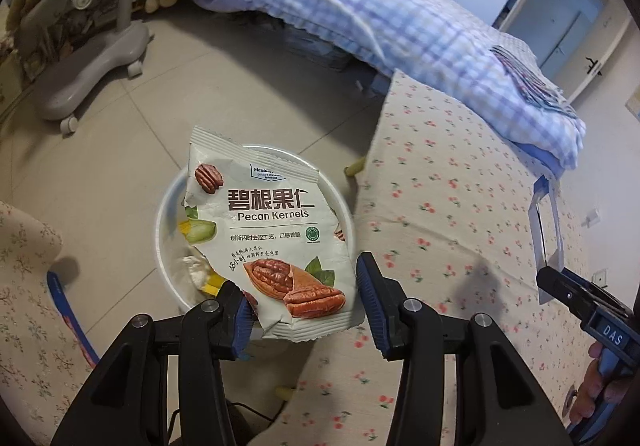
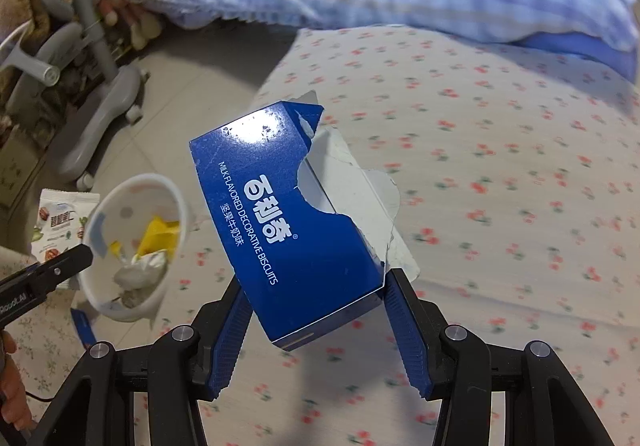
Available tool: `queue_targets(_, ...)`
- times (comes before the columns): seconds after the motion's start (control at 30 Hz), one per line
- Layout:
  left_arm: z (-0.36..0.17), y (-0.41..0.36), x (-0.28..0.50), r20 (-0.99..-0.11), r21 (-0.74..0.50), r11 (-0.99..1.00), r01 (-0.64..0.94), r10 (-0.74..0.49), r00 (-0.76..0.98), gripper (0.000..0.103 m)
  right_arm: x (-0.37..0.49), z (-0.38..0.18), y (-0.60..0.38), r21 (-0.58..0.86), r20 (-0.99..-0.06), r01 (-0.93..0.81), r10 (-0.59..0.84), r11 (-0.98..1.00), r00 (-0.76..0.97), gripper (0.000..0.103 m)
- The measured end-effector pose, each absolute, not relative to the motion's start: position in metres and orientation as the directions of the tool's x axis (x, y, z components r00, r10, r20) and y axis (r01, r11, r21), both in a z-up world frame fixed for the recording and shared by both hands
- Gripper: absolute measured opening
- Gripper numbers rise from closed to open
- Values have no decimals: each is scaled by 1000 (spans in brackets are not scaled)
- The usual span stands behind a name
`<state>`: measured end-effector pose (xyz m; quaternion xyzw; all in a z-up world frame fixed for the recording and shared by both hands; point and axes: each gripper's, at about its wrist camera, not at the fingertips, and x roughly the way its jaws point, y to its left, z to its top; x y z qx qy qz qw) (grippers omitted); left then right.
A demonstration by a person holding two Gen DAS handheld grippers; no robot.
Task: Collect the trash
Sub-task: 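Drop the pecan packet into the wastebasket with the left tool while the right tool drops the blue box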
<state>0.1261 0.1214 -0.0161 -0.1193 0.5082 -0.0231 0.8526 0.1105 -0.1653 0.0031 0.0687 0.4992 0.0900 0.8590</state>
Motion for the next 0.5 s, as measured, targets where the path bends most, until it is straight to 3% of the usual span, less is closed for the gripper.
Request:
queue_targets(0.1,-19,133,130,-861,-221,971,-95,-149,487,50,116,-2,-146,202,-849,-113,232,973,475,58)
queue_targets(0.17,-20,139,134,-858,-224,969,-105,-145,493,57,118,-5,-136,203,-850,-127,239,971,470,58)
queue_targets(0.23,-23,146,139,-865,-215,968,-127,-128,486,80,121,-7,-126,203,-850,-141,246,969,466,58)
queue_targets(0.3,-24,152,139,-865,-203,966,-161,-100,491,90,124,-11,-119,203,-851,-150,250,968,462,58)
queue_targets(0.5,-20,162,127,-868,-123,971,-204,-6,496,93,130,-17,-102,203,-856,-172,260,964,447,58)
